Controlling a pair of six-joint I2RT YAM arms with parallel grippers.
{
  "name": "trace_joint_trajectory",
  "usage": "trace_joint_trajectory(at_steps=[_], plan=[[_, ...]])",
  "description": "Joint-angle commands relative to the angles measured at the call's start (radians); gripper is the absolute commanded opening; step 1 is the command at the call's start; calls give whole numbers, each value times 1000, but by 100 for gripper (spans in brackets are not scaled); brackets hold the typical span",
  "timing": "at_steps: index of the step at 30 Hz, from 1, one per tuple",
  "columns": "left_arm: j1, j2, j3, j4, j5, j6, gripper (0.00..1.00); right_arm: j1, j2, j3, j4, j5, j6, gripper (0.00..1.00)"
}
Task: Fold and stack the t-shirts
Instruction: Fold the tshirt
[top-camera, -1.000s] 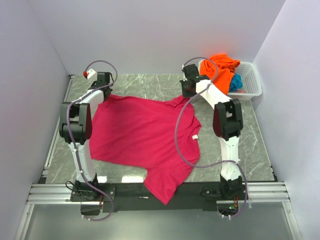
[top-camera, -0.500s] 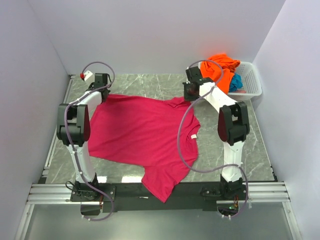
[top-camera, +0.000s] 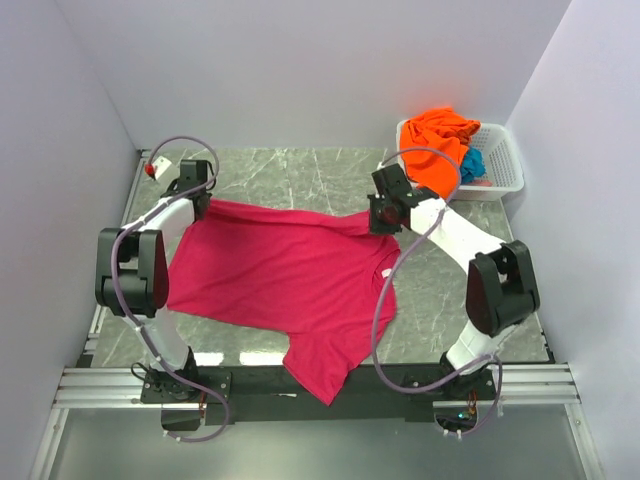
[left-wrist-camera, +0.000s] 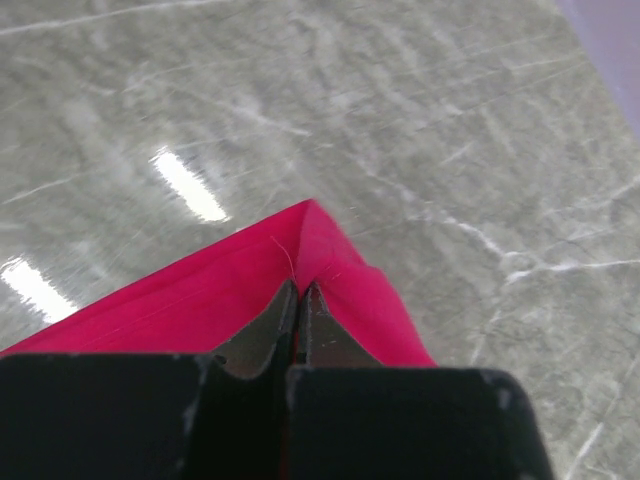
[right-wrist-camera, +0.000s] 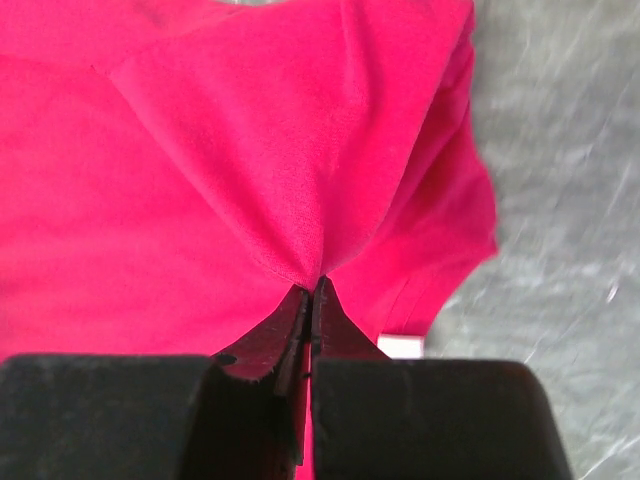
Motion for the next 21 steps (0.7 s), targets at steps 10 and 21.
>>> trace_joint_trajectory(at_steps=[10, 21], plan=[[48, -96, -21, -123, -41, -78, 1, 82, -245, -171, -27, 101, 178, 0], [48, -168, -47, -189, -23, -86, 1, 173, -317, -231, -73, 205, 310, 1]])
